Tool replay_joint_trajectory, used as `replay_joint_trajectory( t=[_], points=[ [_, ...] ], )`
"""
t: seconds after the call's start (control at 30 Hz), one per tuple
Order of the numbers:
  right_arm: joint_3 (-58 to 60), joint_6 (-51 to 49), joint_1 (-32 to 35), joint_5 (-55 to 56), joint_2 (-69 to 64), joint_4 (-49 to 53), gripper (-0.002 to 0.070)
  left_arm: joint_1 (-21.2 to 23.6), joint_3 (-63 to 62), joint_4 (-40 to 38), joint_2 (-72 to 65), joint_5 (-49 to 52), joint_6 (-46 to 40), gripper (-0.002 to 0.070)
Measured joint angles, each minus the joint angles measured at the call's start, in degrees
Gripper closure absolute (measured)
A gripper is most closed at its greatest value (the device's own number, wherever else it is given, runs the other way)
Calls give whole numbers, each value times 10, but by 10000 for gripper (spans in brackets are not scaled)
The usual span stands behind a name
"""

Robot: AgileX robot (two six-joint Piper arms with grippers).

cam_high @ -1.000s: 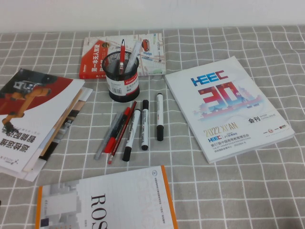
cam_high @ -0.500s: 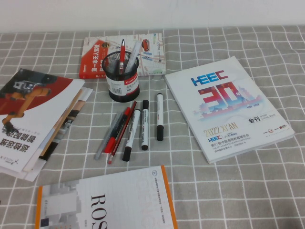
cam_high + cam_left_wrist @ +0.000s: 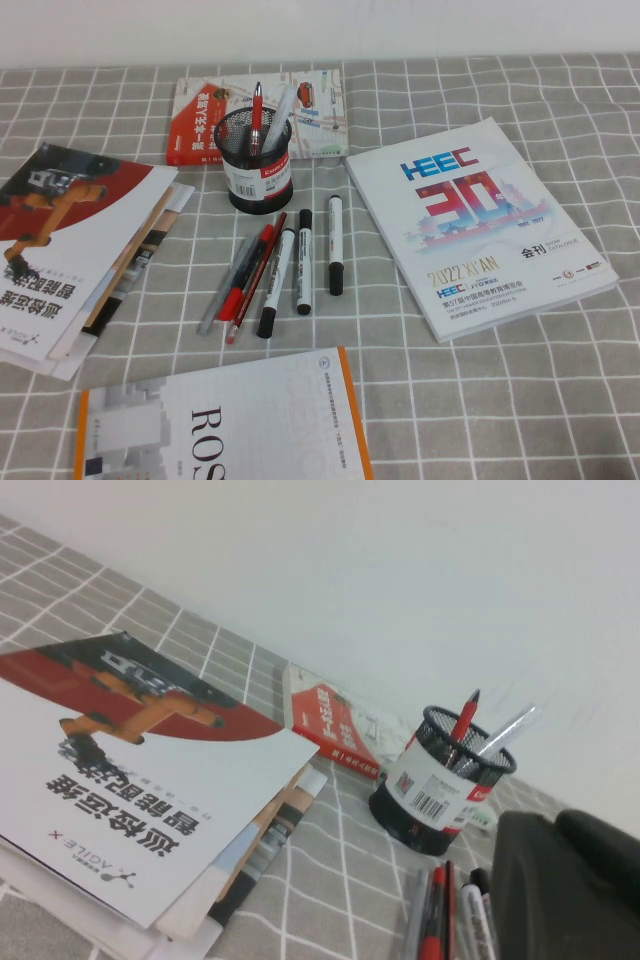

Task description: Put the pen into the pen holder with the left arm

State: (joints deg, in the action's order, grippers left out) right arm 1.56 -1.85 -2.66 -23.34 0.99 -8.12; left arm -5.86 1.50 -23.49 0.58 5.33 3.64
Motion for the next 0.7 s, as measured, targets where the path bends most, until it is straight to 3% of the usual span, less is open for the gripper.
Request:
replay_joint_trajectory(
  t=[0.37,0.7],
  points=[
    [0,0,0,0,0,0,691,0,-26,-7,-19,12,3,675],
    [0,0,0,0,0,0,691,0,-281,-7,-319,213,-66,675]
  ],
)
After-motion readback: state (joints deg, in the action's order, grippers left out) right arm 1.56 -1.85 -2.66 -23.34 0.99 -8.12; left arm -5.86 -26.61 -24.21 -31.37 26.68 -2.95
